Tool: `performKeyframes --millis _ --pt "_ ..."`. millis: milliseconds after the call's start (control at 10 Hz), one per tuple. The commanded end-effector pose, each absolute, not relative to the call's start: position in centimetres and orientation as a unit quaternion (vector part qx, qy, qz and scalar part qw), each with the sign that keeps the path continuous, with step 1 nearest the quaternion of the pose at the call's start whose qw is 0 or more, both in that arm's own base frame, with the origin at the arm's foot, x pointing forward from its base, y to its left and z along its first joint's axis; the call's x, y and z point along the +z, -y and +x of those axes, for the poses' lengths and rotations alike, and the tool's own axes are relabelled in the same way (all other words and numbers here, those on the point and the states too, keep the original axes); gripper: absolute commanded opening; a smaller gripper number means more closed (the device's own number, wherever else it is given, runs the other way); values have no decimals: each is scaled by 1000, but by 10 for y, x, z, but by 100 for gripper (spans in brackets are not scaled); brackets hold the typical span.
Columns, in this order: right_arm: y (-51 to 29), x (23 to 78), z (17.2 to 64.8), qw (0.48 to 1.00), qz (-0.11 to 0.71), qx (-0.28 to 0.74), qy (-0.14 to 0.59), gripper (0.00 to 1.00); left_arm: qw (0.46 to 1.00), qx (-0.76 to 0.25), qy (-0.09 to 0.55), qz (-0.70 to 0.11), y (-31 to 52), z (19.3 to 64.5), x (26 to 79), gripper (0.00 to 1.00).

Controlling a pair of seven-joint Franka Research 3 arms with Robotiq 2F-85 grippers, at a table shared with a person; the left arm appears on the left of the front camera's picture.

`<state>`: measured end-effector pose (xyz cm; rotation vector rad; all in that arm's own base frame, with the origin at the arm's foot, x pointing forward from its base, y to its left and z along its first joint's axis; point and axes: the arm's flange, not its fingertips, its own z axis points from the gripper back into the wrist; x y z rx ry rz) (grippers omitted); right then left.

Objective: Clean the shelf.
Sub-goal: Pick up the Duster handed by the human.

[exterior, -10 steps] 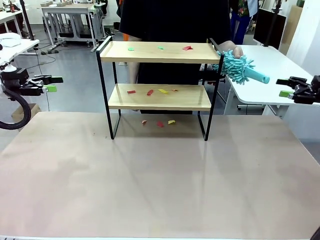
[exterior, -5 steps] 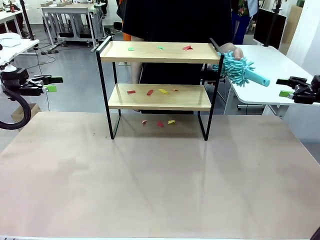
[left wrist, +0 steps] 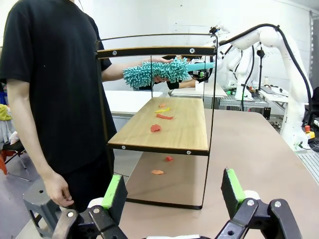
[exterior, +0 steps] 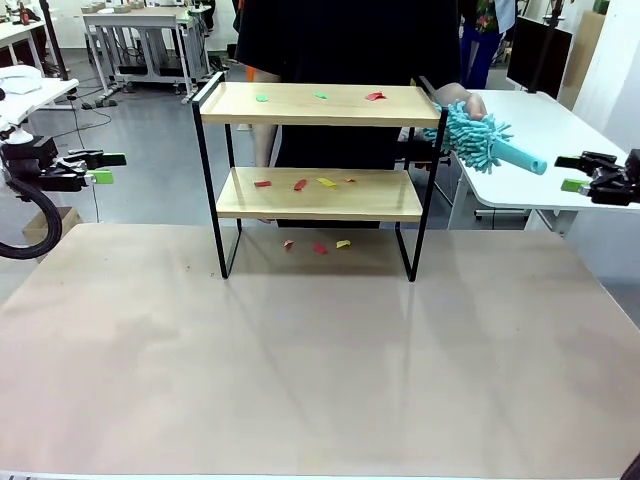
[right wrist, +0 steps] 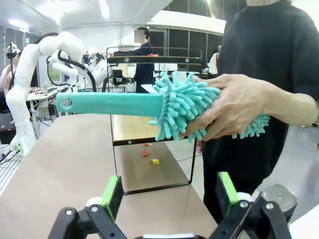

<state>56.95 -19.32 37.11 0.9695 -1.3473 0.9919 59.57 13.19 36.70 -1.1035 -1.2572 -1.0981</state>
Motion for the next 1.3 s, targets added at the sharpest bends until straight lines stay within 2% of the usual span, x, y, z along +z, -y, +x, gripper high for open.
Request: performKeyframes --millis 0,400,800,1000,1200 --pt "207 437 556 632 386 410 533 100 537 -467 530 -461 -131 595 369 100" --pt "200 541 537 756 319 386 422 100 537 -467 530 -461 -131 595 369 100" --pt "122 646 503 877 213 297 312 100 537 -467 530 -461 -131 595 369 100" --pt "74 663 495 902 149 275 296 100 537 -467 530 -461 -131 595 369 100" --pt "15 641 501 914 99 284 273 100 537 -467 530 -461 -131 595 369 100"
